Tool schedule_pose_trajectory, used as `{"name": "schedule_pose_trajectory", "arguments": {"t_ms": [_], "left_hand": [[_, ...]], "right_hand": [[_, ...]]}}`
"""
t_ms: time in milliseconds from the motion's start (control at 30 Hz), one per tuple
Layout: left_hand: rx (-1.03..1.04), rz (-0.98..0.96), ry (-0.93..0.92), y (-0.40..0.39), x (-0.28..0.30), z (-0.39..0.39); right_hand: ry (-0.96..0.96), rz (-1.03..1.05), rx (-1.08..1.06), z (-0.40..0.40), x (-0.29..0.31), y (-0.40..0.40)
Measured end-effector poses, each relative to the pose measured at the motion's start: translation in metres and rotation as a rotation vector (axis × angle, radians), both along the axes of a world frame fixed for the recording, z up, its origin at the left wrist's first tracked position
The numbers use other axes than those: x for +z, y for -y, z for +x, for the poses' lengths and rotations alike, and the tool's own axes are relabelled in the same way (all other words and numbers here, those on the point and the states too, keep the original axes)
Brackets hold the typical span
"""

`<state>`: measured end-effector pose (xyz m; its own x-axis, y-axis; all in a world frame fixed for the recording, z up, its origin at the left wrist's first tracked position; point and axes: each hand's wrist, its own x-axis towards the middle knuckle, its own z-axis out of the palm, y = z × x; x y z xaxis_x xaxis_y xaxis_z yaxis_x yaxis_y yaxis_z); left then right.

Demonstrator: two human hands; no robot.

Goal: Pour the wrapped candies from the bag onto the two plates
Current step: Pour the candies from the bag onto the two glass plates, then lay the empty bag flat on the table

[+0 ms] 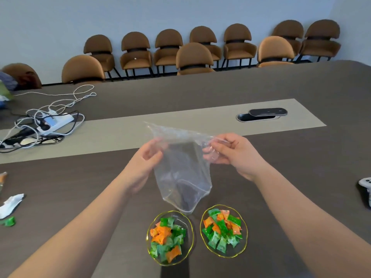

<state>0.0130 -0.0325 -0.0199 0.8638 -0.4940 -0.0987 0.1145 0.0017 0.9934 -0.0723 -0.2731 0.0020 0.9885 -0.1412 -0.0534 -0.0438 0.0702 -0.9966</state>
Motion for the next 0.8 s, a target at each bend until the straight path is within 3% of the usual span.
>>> {"name": "schedule_pose_trajectory", "arguments": {"t_ms": [67, 133, 267, 400, 500, 600, 800], "left_hand": [[-0.009, 0.208, 0.077, -0.018, -0.016, 0.0], [0.116, 0.307, 0.129, -0.033, -0.028, 0.004], [0.342, 0.24, 0.112, -0.061, -0.039, 0.017], [0.35, 0.235, 0.019, -0.097, -0.047, 0.029], [0.379, 0.239, -0.076, -0.118, -0.059, 0.036], [0.507, 0.318, -0.11, -0.144, -0.071, 0.045], [0.664, 0.452, -0.172, -0.197, -0.103, 0.058]], "right_hand": [[0.01, 0.043, 0.017, 0.014, 0.007, -0.015], [0.007, 0.035, -0.028, 0.03, 0.007, -0.028], [-0.063, 0.035, -0.115, 0.064, -0.01, -0.048], [-0.235, -0.002, 0.055, 0.083, -0.04, -0.071], [-0.309, 0.018, 0.004, 0.093, -0.063, -0.094], [-0.365, 0.011, -0.049, 0.111, -0.083, -0.123], [-0.442, -0.056, 0.055, 0.147, -0.117, -0.179]]}}
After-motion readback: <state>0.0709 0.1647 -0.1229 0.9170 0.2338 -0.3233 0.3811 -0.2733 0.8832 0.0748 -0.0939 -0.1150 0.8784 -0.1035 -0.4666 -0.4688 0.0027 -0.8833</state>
